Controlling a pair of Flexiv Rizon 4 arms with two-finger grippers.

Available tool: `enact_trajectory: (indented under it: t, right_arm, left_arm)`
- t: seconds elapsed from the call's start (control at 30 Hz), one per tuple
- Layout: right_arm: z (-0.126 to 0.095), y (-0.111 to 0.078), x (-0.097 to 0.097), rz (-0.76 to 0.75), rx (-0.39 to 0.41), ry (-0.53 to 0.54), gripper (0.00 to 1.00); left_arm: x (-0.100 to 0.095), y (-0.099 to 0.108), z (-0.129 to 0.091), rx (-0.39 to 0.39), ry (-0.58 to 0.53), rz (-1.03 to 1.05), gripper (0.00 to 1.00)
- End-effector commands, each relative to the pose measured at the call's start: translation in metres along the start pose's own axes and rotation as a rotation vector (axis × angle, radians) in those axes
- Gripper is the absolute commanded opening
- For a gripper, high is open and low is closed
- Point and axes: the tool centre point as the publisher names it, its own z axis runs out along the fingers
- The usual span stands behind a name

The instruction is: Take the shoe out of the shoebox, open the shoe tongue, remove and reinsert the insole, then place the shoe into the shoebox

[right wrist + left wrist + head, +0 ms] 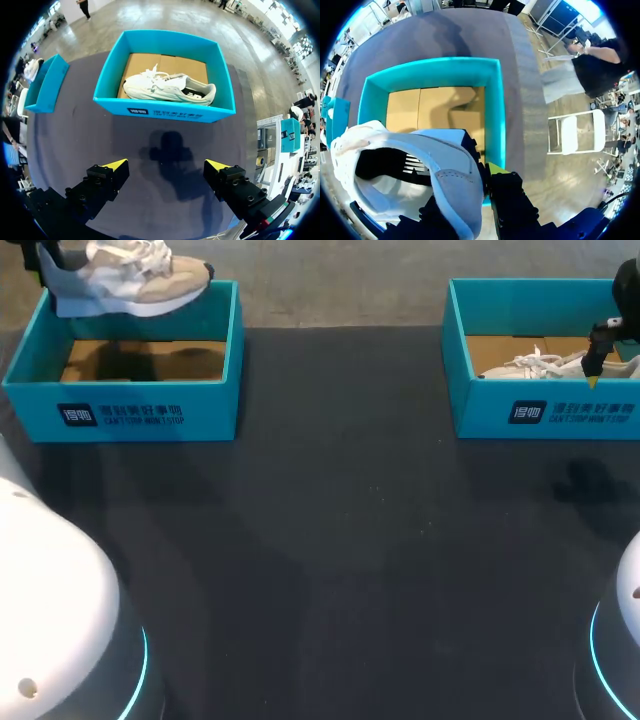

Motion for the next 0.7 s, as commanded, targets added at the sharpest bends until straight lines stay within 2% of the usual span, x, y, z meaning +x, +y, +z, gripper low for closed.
enact_trajectory:
  t: [0.03,0.7]
  right_arm:
    - [0.0005,-0.0009,0.0002,0.001,-0.002,-0.001,1.0]
    - [0.0005,-0.0009,0.0002,0.001,-0.002,-0.001,1.0]
  left_arm:
    - [-0.0002,-0.0184,-0.0208,-0.032,0.003,0.004,0.0]
    - [-0.0002,-0.0184,-0.0208,-0.032,0.003,0.004,0.0]
